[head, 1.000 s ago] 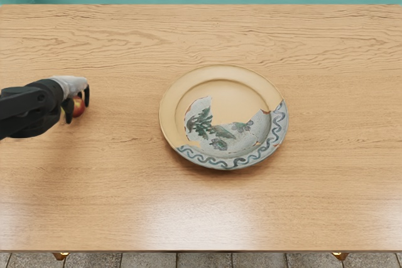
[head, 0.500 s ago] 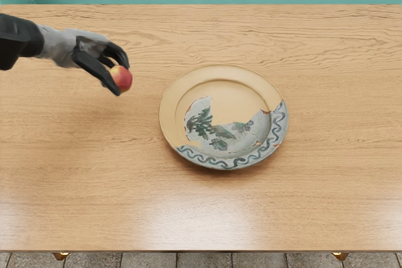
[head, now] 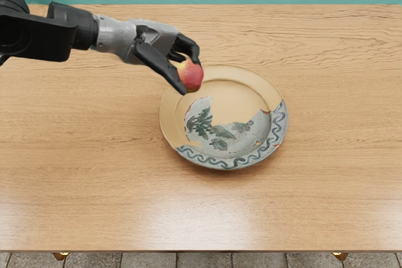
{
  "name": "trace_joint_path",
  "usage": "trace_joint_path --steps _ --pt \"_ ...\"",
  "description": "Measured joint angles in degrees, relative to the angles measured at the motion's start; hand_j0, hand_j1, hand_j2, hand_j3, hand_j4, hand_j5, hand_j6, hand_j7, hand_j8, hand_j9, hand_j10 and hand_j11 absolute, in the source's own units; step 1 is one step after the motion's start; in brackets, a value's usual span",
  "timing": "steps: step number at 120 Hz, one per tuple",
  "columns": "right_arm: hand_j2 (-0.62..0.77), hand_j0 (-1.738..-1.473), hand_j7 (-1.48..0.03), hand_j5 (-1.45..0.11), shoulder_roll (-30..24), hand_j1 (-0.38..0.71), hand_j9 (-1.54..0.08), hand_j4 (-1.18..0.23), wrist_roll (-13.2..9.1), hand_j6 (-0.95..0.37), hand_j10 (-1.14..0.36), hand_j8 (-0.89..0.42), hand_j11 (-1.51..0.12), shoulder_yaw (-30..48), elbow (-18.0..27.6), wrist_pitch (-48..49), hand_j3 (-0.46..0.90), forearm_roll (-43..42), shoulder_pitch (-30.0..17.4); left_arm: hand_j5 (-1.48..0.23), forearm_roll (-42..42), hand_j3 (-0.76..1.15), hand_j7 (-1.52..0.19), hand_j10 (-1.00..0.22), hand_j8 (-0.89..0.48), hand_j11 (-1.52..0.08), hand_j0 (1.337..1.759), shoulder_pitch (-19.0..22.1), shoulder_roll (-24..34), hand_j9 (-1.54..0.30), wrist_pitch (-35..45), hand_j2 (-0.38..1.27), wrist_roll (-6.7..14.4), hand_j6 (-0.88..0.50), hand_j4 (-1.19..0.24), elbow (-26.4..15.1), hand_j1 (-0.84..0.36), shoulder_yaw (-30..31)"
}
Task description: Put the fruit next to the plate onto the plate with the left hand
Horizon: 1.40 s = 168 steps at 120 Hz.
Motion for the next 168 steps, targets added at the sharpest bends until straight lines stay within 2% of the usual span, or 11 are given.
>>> trace_joint_path --steps 26,45,79,92,103,142,148,168 --pt "0.0 -1.658 -0.02 -0.02 0.0 -0.33 -0.02 -0.01 0.0 -0.01 -0.01 -0.01 -0.02 0.0 0.0 0.0 0.0 0.0 0.0 -1.22 0.1 0.0 -1.17 -0.87 -0.36 -1.15 1.652 -0.1 -6.4 -1.15 -0.1 0.55 0.0 -0.31 -0.66 1.7 -0.37 -0.1" --pt "0.0 -1.658 -0.02 -0.02 0.0 -0.33 -0.02 -0.01 0.0 -0.01 -0.01 -0.01 -0.02 -0.1 0.0 0.0 0.0 0.0 0.0 -1.22 0.8 0.0 -1.18 -0.87 -0.37 -1.16 1.651 0.9 -6.5 -1.16 -0.1 0.52 0.0 -0.32 -0.67 3.0 -0.36 0.2" --pt "0.0 -1.658 -0.02 -0.02 0.0 -0.33 -0.02 -0.01 0.0 -0.01 -0.01 -0.01 -0.02 -0.1 0.2 0.0 0.0 0.0 0.0 -1.21 5.5 0.0 -1.18 -0.86 -0.39 -1.16 1.651 5.1 -8.4 -1.16 -0.1 0.49 0.0 -0.33 -0.69 5.8 -0.33 0.5" --pt "0.0 -1.658 -0.02 -0.02 0.0 -0.33 -0.02 -0.01 0.0 -0.01 -0.01 -0.01 -0.02 -0.2 0.2 0.0 0.0 0.0 0.0 -1.21 10.2 0.0 -1.18 -0.86 -0.39 -1.16 1.651 5.2 -11.8 -1.16 -0.1 0.49 0.0 -0.33 -0.69 8.1 -0.32 0.5" --pt "0.0 -1.658 -0.02 -0.02 0.0 -0.33 -0.02 -0.01 0.0 -0.01 -0.01 -0.01 -0.02 -0.2 0.2 0.0 0.0 0.0 0.0 -1.22 15.8 0.0 -1.18 -0.86 -0.4 -1.16 1.651 4.5 -12.0 -1.16 0.2 0.46 0.0 -0.34 -0.7 9.6 -0.31 0.5" --pt "0.0 -1.658 -0.02 -0.02 0.0 -0.33 -0.02 -0.01 0.0 -0.01 -0.01 -0.01 -0.02 -0.2 0.4 0.0 0.0 0.0 0.0 -1.2 29.8 0.0 -1.17 -0.86 -0.43 -1.16 1.651 3.1 -14.3 -1.16 4.7 0.42 0.0 -0.37 -0.74 11.3 -0.29 1.5" --pt "0.0 -1.658 -0.02 -0.02 0.0 -0.33 -0.02 -0.01 0.0 -0.01 -0.01 -0.01 -0.02 -0.2 0.4 0.0 0.0 0.0 0.0 -1.21 30.7 0.0 -1.17 -0.87 -0.41 -1.16 1.652 3.0 -15.5 -1.16 5.6 0.47 0.0 -0.34 -0.73 11.4 -0.3 2.1" --pt "0.0 -1.658 -0.02 -0.02 0.0 -0.33 -0.02 -0.01 0.0 -0.01 -0.01 -0.01 -0.02 -0.2 0.4 0.0 0.0 0.0 -0.1 -1.21 32.2 0.0 -1.16 -0.87 -0.41 -1.16 1.652 2.2 -16.3 -1.16 6.7 0.49 0.0 -0.36 -0.72 11.4 -0.31 2.8"
